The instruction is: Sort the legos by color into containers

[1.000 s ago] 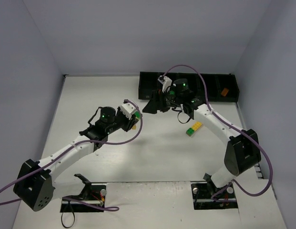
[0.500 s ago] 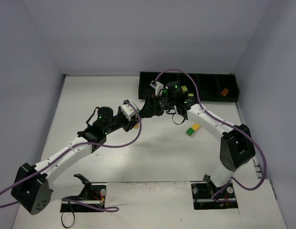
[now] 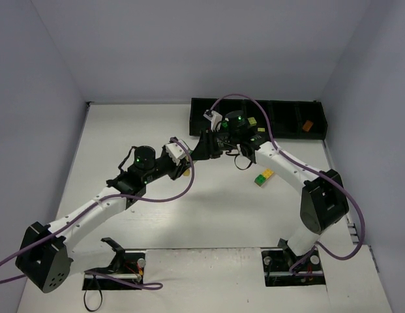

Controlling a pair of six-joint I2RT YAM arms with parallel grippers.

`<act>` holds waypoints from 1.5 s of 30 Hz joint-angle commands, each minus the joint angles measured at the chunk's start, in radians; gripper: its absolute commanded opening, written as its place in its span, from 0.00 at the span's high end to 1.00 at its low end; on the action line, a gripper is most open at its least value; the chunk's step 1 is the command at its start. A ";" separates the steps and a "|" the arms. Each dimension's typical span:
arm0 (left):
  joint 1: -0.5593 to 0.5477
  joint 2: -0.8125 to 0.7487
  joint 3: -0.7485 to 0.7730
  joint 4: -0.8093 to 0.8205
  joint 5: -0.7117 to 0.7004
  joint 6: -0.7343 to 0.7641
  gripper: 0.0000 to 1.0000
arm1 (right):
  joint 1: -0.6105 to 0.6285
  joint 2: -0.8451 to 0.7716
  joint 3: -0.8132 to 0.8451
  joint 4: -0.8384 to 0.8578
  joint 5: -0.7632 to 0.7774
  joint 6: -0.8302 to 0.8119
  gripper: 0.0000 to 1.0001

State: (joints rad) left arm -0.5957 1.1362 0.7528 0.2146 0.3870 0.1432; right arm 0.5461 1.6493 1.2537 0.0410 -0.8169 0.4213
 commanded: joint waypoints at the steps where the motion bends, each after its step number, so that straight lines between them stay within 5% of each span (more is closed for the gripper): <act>1: -0.004 0.003 0.019 0.065 0.019 -0.004 1.00 | 0.003 -0.022 0.046 0.043 -0.001 -0.029 0.87; 6: -0.004 0.025 0.016 0.052 0.012 -0.020 1.00 | -0.014 -0.029 0.047 0.042 -0.001 -0.039 0.94; 28: 0.002 0.125 0.014 0.048 0.000 -0.096 1.00 | -0.186 -0.079 0.061 0.017 0.022 -0.091 0.92; 32: 0.004 0.109 0.019 0.060 -0.020 -0.109 1.00 | -0.216 -0.054 0.098 0.013 0.119 -0.150 0.90; 38: 0.008 0.083 0.062 0.060 -0.085 -0.227 1.00 | -0.232 0.098 0.226 0.020 0.553 -0.233 0.84; 45: 0.013 0.070 0.112 0.029 -0.148 -0.437 1.00 | -0.259 0.367 0.436 0.048 0.700 -0.239 0.81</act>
State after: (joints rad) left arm -0.5922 1.2537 0.7914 0.2047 0.2802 -0.1684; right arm 0.2993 1.9507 1.5963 0.0399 -0.2379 0.2077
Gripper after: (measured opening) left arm 0.284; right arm 0.350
